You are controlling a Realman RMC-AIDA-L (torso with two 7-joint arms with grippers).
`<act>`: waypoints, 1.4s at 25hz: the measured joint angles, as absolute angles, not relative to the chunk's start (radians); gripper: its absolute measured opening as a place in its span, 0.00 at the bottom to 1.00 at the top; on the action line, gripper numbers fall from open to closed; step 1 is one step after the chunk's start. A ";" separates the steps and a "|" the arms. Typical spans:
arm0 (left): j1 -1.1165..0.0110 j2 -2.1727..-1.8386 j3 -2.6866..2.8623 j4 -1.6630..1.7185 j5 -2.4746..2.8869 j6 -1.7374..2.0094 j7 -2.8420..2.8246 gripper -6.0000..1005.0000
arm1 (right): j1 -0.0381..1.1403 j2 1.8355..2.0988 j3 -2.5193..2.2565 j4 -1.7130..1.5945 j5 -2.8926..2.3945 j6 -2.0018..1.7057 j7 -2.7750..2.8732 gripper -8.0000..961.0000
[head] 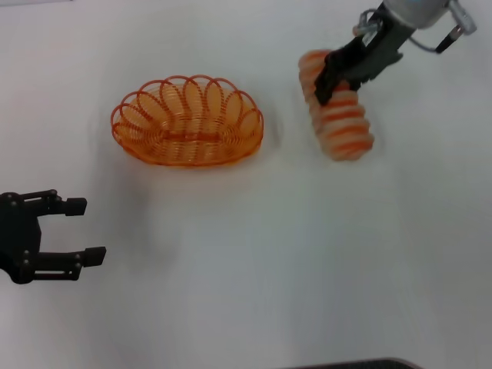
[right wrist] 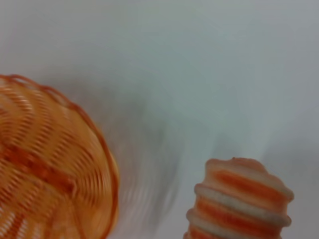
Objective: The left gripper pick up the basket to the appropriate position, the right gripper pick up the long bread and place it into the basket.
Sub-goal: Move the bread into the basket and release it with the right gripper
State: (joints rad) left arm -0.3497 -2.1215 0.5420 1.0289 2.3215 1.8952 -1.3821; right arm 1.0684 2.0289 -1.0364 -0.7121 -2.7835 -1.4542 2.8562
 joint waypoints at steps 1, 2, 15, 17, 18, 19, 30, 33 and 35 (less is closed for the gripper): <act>-0.350 -2.121 0.543 1.029 2.321 1.898 -1.382 0.84 | 1.062 2.028 -1.036 -0.759 -2.781 -1.474 2.827 0.60; -0.350 -2.121 0.545 1.028 2.321 1.900 -1.383 0.84 | 1.059 2.024 -1.036 -0.798 -2.780 -1.490 2.801 0.58; -0.367 -2.145 0.546 1.023 2.317 1.915 -1.394 0.84 | 1.189 2.050 -1.043 -0.880 -2.777 -1.520 2.267 0.46; -0.370 -2.150 0.546 1.022 2.317 1.914 -1.394 0.84 | 1.212 2.070 -1.046 -0.879 -2.776 -1.519 2.212 0.44; -0.371 -2.152 0.545 1.022 2.317 1.913 -1.394 0.84 | 1.223 2.078 -1.051 -0.877 -2.774 -1.519 2.188 0.43; -0.373 -2.154 0.545 1.022 2.317 1.913 -1.394 0.84 | 1.231 2.086 -1.060 -0.874 -2.770 -1.519 2.168 0.42; -0.379 -2.156 0.544 1.012 2.312 1.892 -1.394 0.84 | 1.228 2.098 -1.323 -0.845 -2.576 -1.431 2.128 0.37; -0.380 -2.156 0.547 1.011 2.312 1.868 -1.394 0.84 | 1.228 2.099 -1.354 -0.817 -2.557 -1.383 2.109 0.32; -0.383 -2.156 0.547 1.010 2.312 1.857 -1.396 0.84 | 1.228 2.099 -1.368 -0.798 -2.537 -1.351 2.091 0.30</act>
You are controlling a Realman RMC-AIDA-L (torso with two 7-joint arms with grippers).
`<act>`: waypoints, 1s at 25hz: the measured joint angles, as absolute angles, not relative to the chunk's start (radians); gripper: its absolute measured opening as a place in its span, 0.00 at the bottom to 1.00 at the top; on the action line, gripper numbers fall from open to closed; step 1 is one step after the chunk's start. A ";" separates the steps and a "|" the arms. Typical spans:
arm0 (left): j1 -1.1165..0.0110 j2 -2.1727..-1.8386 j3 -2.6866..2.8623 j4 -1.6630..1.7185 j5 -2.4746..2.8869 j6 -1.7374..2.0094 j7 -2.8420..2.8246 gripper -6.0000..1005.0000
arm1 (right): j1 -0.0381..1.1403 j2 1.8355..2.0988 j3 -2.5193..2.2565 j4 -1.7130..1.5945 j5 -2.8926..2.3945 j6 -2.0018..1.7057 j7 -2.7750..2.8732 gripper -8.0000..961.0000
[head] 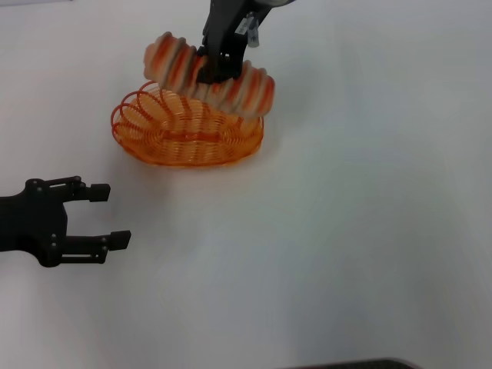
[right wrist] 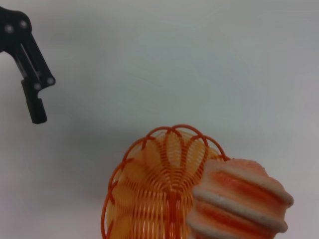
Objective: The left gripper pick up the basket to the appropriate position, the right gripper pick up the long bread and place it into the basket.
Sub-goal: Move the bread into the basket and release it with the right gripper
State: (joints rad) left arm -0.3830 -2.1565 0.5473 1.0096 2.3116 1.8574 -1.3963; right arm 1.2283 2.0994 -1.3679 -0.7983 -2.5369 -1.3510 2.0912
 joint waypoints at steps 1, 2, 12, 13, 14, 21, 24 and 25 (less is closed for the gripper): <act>-0.384 -2.157 0.548 1.009 2.312 1.854 -1.398 0.84 | 1.228 2.099 -1.375 -0.788 -2.525 -1.338 2.079 0.29; -0.385 -2.157 0.548 1.009 2.312 1.849 -1.401 0.84 | 1.228 2.100 -1.379 -0.783 -2.520 -1.328 2.073 0.28; -0.397 -2.157 0.549 0.991 2.318 1.812 -1.408 0.84 | 1.236 2.105 -1.461 -0.730 -2.448 -1.244 2.051 0.21; -0.397 -2.157 0.549 0.991 2.318 1.811 -1.408 0.84 | 1.237 2.106 -1.461 -0.728 -2.447 -1.246 2.052 0.21; -0.398 -2.157 0.549 0.991 2.318 1.811 -1.408 0.84 | 1.237 2.106 -1.462 -0.728 -2.447 -1.248 2.052 0.21; -0.401 -2.157 0.549 0.991 2.317 1.797 -1.408 0.84 | 1.229 2.102 -1.459 -0.738 -2.421 -1.241 2.079 0.21; -0.404 -2.157 0.549 0.991 2.316 1.796 -1.408 0.84 | 1.229 2.101 -1.459 -0.738 -2.418 -1.240 2.080 0.20; -0.404 -2.157 0.549 0.991 2.316 1.796 -1.408 0.84 | 1.229 2.101 -1.459 -0.738 -2.418 -1.240 2.080 0.20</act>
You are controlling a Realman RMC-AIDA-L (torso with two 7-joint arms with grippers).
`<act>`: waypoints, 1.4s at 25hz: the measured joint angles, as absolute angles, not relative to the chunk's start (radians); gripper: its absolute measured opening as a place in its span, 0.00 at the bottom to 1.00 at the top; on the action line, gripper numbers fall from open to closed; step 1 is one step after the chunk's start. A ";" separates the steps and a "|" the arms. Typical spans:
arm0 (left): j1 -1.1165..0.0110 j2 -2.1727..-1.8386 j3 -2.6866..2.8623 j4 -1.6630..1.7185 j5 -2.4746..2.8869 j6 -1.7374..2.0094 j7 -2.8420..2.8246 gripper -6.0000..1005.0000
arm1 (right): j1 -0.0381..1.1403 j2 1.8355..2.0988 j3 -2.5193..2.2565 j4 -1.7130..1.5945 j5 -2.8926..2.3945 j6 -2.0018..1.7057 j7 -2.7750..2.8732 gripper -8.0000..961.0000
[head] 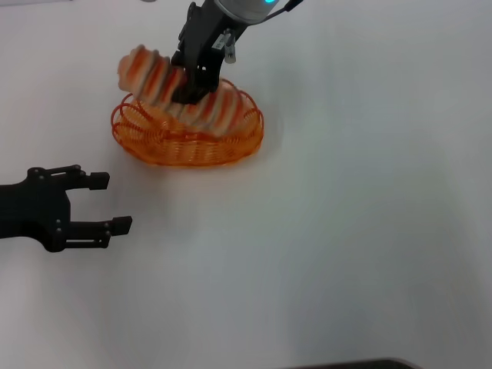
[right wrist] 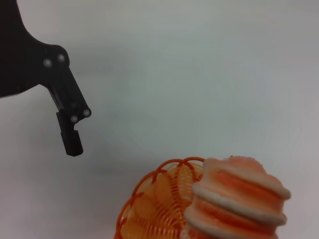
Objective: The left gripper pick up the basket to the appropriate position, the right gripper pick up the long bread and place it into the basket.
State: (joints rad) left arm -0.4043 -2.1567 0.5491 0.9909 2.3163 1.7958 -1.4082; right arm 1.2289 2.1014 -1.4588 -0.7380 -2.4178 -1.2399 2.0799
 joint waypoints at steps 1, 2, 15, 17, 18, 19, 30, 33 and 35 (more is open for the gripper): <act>-0.405 -2.157 0.549 0.991 2.316 1.796 -1.408 0.84 | 1.229 2.101 -1.459 -0.738 -2.418 -1.240 2.080 0.25; -0.405 -2.157 0.549 0.991 2.316 1.796 -1.408 0.84 | 1.229 2.101 -1.459 -0.738 -2.418 -1.240 2.080 0.30; -0.412 -2.152 0.549 0.985 2.312 1.758 -1.401 0.84 | 1.043 2.086 -1.305 -0.958 -2.308 -1.258 2.118 0.95; -0.419 -2.151 0.549 0.986 2.311 1.757 -1.402 0.84 | 1.005 2.083 -1.216 -0.966 -2.264 -1.283 2.092 0.97; -0.422 -2.150 0.549 0.987 2.311 1.757 -1.402 0.84 | 0.985 2.082 -1.166 -0.969 -2.236 -1.294 2.074 0.98; -0.425 -2.150 0.548 0.988 2.311 1.756 -1.403 0.84 | 0.960 2.082 -1.115 -0.970 -2.199 -1.300 2.051 0.99; -0.467 -2.157 0.535 0.981 2.298 1.725 -1.410 0.84 | 0.618 2.085 -0.860 -0.965 -1.745 -1.344 1.753 1.00; -0.468 -2.156 0.535 0.981 2.298 1.721 -1.416 0.84 | 0.526 2.092 -0.892 -0.957 -1.732 -1.410 1.691 1.00; -0.466 -2.155 0.536 0.981 2.300 1.719 -1.419 0.84 | 0.462 2.095 -0.925 -0.952 -1.730 -1.457 1.647 1.00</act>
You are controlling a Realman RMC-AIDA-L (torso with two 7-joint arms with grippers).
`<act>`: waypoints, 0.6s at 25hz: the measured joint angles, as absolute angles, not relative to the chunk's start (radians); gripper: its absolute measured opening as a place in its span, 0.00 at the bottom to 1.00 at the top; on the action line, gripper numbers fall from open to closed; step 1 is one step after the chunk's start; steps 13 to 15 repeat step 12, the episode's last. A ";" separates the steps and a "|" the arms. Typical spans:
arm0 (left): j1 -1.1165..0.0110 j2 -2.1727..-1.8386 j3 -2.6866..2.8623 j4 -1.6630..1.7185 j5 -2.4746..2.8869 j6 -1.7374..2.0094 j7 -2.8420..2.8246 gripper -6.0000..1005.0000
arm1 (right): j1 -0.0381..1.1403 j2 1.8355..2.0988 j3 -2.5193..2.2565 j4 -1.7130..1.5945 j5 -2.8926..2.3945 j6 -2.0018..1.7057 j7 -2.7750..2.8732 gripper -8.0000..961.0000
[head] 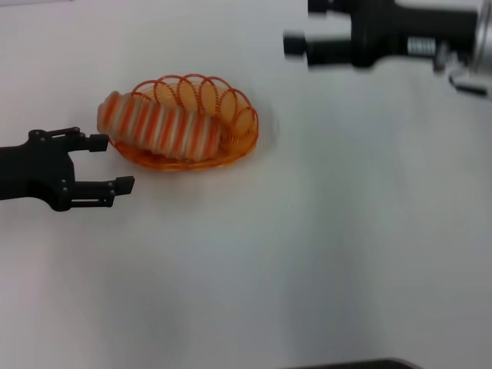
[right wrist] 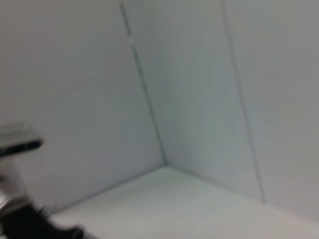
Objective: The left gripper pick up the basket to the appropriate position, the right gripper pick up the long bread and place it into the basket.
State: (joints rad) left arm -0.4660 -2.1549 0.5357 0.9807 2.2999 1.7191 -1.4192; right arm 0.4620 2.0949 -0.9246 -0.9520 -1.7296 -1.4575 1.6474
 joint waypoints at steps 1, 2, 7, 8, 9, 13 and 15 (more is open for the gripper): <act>-0.464 -2.154 0.535 0.980 2.302 1.718 -1.420 0.84 | 0.437 2.096 -0.937 -0.951 -1.729 -1.473 1.629 1.00; -0.460 -2.152 0.535 0.980 2.304 1.717 -1.420 0.84 | 0.403 2.097 -0.953 -0.950 -1.729 -1.483 1.610 0.99; -0.438 -2.131 0.534 0.961 2.307 1.710 -1.422 0.84 | 0.280 2.097 -1.005 -0.939 -1.728 -1.517 1.478 0.99; -0.434 -2.128 0.535 0.956 2.308 1.709 -1.423 0.84 | 0.261 2.096 -1.004 -0.928 -1.728 -1.528 1.435 0.99; -0.431 -2.125 0.534 0.952 2.313 1.708 -1.423 0.84 | 0.246 2.095 -1.000 -0.919 -1.728 -1.537 1.402 0.99; -0.423 -2.124 0.531 0.946 2.328 1.703 -1.424 0.84 | 0.195 2.091 -0.980 -0.898 -1.731 -1.561 1.320 0.99; -0.423 -2.124 0.531 0.946 2.328 1.703 -1.424 0.84 | 0.195 2.091 -0.980 -0.898 -1.731 -1.561 1.320 0.99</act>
